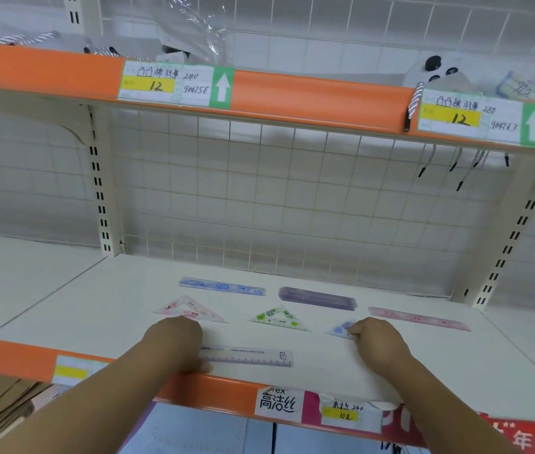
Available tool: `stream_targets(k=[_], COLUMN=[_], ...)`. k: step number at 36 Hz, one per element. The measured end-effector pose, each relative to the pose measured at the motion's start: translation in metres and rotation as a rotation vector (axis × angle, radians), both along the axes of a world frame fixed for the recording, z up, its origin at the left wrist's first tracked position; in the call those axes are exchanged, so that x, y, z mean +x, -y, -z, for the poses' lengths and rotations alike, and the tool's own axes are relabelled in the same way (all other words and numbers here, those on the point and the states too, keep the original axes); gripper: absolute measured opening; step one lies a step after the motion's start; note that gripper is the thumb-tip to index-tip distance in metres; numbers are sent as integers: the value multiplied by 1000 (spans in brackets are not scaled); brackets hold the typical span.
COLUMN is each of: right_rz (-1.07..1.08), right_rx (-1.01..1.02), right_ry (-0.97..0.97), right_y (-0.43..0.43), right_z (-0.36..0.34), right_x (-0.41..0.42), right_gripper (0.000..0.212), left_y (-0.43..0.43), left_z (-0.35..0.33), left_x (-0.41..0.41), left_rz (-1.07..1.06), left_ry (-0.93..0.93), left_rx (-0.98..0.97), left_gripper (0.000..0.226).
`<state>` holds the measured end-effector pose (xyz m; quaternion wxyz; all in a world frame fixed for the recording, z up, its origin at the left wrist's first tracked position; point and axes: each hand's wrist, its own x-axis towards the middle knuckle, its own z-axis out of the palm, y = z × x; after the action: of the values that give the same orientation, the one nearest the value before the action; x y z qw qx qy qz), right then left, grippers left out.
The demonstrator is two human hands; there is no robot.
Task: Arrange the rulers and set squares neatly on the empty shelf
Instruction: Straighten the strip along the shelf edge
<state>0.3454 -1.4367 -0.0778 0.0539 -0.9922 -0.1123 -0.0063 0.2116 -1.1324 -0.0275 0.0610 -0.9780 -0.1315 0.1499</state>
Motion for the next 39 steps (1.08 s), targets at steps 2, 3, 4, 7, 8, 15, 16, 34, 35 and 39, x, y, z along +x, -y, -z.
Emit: stream_targets(k=[2,3,4,7,8,15,16,34,35,39], right_rz=[6,6,5,15,18,-101,-155,-420,-418,-424], right_rx=[8,15,16,30,32,201,232,200,195,167], right_ry=[4,12,21,24,24,159,145,-178,-182,-171], right_y=[1,1,2,2,2,-25,-34,-104,-104,-102], right_z=[-3,-2,-1,1,0,-13,-15,-26,-27,-31], right_x=[-1,0,1,1,0,-22,-28,-73,-73,-74], right_gripper=[32,32,29,35,36,21,23,35,35,32], left_y=[0,0,0,1,1,1,1,0,1,2], left_z=[0,0,0,-1,-1,-1,-1,1,1,2], left_x=[0,0,-1,-1,-1,0,0,0,0,1], left_rz=[1,0,-2,-5,-5,-6,-7,2,1,-17], left_ry=[3,3,4,1,2,-11,-11,5,0,-9], left_rx=[1,1,0,-3,-3,-2,-1,14,14,26], left_gripper=[60,59,60,60,60,58,59,57,58,58])
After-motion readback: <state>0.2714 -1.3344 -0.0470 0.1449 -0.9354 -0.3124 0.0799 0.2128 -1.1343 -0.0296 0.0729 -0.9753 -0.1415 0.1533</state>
